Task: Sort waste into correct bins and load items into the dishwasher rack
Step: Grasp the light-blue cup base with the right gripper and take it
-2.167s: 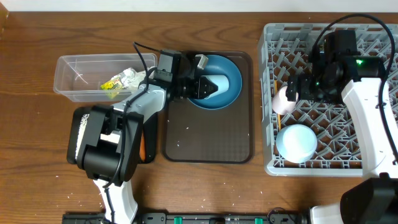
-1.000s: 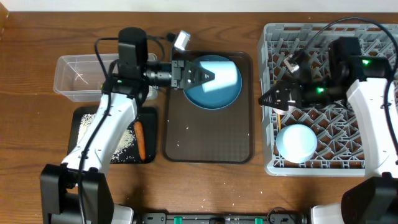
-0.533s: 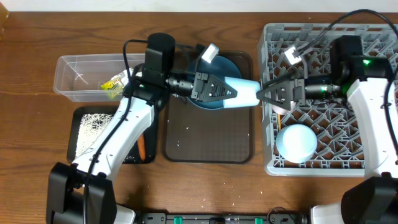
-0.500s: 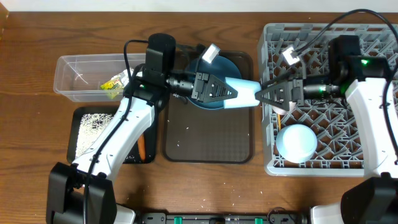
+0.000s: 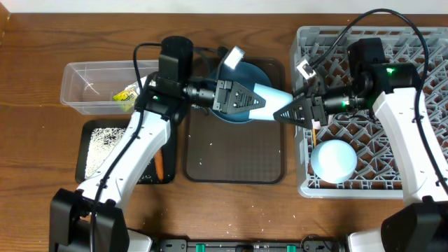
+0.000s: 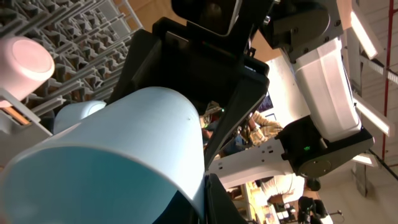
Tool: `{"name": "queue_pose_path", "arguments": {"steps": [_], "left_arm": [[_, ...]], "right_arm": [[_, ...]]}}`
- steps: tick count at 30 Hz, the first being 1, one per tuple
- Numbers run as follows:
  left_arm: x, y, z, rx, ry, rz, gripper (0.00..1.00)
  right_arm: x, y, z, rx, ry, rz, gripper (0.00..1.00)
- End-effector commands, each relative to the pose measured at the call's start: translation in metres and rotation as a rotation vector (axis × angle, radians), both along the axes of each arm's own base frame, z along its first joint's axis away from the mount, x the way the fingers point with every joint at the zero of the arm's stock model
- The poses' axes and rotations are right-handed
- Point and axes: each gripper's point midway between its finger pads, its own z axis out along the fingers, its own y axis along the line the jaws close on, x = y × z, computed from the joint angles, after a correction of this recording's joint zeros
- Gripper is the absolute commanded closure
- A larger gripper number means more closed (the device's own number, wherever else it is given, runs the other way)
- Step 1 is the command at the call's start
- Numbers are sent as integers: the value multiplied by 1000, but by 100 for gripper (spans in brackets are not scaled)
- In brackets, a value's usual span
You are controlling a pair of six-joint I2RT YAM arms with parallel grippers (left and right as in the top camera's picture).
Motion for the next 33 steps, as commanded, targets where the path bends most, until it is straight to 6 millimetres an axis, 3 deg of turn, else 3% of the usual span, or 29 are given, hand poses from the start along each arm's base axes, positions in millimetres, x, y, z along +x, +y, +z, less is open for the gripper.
{"name": "queue_pose_path", "arguments": {"steps": [1,8,20,23,33], "left_arm": [[-7,-2,13,-16,-42,-16,94],[-7,-2,13,-15,-42,-15,94],[-7,-2,13,-17,-41,-18,94],[-7,-2,13,-16,-41,-18,94],[-7,-2,13,-16,-41,-18,92]], "right_arm": [[2,4,8,14,-37,12,39],[5,4,8,16,-56,12,48],[12,4,10,21,-99,7,29],[16,4,11,24,-92,-7,29],[20,-3,11,23,-89,-33,48]]}}
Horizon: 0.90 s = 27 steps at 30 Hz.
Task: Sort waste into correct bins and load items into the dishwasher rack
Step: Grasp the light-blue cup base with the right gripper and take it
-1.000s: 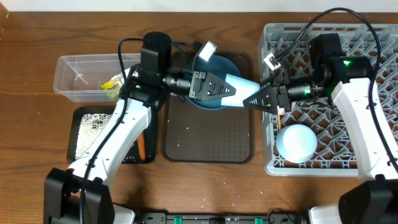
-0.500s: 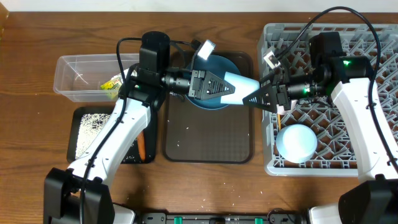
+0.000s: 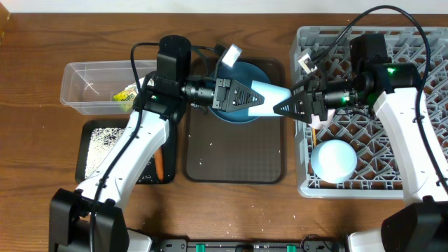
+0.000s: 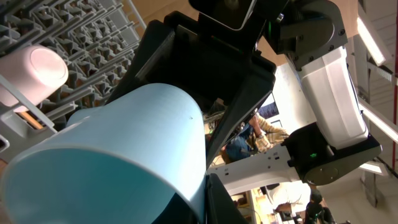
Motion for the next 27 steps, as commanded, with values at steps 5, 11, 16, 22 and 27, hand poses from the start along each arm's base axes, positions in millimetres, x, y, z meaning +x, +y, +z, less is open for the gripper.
{"name": "queue_pose_path", "arguments": {"steps": [5,11,16,22,27], "left_arm": [[-11,-4,14,-19,-36,-37,64],[6,3,11,-1,-49,45,49],[25,19,9,8,-102,121,44],[44,32,5,31,-106,210,29],[44,32,5,31,-104,209,26]], "right_arm": [[11,-14,4,-9,-8,-55,49],[21,-43,-14,-115,52,-162,52],[34,-85,-43,-306,197,-375,57],[45,-168,-76,-612,352,-757,58],[51,-198,-70,-686,353,-886,62]]}}
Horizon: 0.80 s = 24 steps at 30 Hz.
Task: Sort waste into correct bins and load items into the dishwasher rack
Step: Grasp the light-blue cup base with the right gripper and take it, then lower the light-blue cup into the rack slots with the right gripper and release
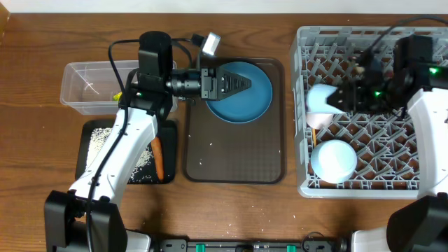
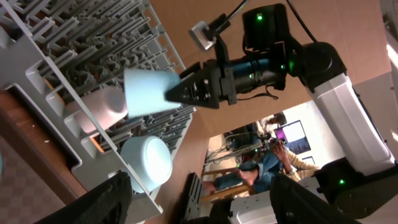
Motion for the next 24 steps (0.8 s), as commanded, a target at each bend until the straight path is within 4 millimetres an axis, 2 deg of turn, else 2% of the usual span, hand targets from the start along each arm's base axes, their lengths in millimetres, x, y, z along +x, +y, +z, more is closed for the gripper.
{"name": "queue_pose_path", "arguments": {"steps": [1,6,9,13,17,24], "left_arm": [[0,1,12,-5,-50,7,26],[-2,1,6,9,-61,1,25],[-3,2,4,16,-56,-2,16],[-3,2,4,15,-57,-2,12],[-3,2,4,15,-57,-2,9],[-3,2,4,15,-57,-2,7]], "right_arm": [[9,-34,11,-140,-10,-141,64],[8,-63,19,-289,1,-243,65],[4,-70,17,-326,20,-264,66],[-4,-81,14,-380,57,-305,66],[-7,-81,10,-386,74,-306,66],[-10,-80,-12,-381,105,-303,65]]}}
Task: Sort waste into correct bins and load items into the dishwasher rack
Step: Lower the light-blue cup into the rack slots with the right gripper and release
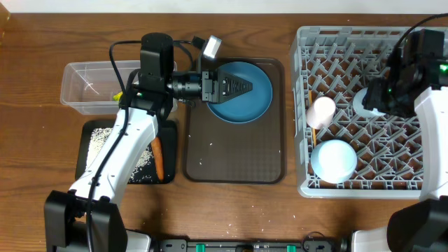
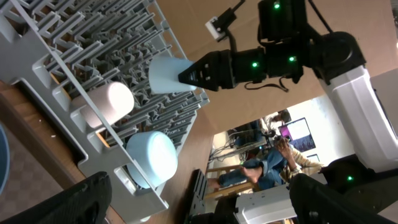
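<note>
A light blue cup hangs on its side above the grey dishwasher rack, and my right gripper is shut on it; the left wrist view shows that gripper gripping the cup's end. In the rack lie a white cup and an upturned light blue bowl. My left gripper stands open and empty over the blue plate on the brown tray. Its fingers frame the bottom of the left wrist view.
A clear plastic bin with a yellow wrapper stands at the far left. In front of it a black tray holds white crumbs and a carrot. An orange piece shows under the white cup.
My right gripper has carried the light blue cup from the rack's left side to over its middle right. The left arm has hardly moved and stays open.
My left gripper first held the light blue cup over the plate with my right gripper at its far end, and the same a second later. Then the left was open and drawn back, the right holding the cup over the rack, now deeper over it.
</note>
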Tool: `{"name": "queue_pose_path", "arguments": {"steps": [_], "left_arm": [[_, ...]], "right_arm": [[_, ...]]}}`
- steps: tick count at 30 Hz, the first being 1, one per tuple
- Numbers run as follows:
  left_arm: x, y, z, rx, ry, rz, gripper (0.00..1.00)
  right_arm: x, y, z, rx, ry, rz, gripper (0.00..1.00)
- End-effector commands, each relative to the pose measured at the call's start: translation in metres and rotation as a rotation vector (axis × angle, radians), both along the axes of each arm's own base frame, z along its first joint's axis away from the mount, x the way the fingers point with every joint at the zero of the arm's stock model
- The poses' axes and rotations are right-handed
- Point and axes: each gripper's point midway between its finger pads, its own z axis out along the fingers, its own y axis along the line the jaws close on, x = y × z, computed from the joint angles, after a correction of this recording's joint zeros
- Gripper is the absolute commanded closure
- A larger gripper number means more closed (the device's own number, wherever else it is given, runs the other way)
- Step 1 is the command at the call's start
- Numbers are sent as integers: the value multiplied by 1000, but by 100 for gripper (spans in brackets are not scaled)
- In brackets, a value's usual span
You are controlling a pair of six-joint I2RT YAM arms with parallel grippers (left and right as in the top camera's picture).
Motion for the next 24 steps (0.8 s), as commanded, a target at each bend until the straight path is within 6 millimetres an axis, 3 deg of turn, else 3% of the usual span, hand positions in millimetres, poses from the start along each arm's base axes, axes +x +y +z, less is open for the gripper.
{"name": "queue_pose_path", "arguments": {"steps": [1,19,24], "left_arm": [[-1,1,11,-5,-52,-1,6],[-1,1,11,-5,-52,-1,4],[-1,1,11,-5,-52,-1,2]], "right_arm": [[-4,-3,-9,-4,20,-27,65],[-6,0,-33,9,36,-24,62],[-7,0,-34,12,37,-31,46]]}}
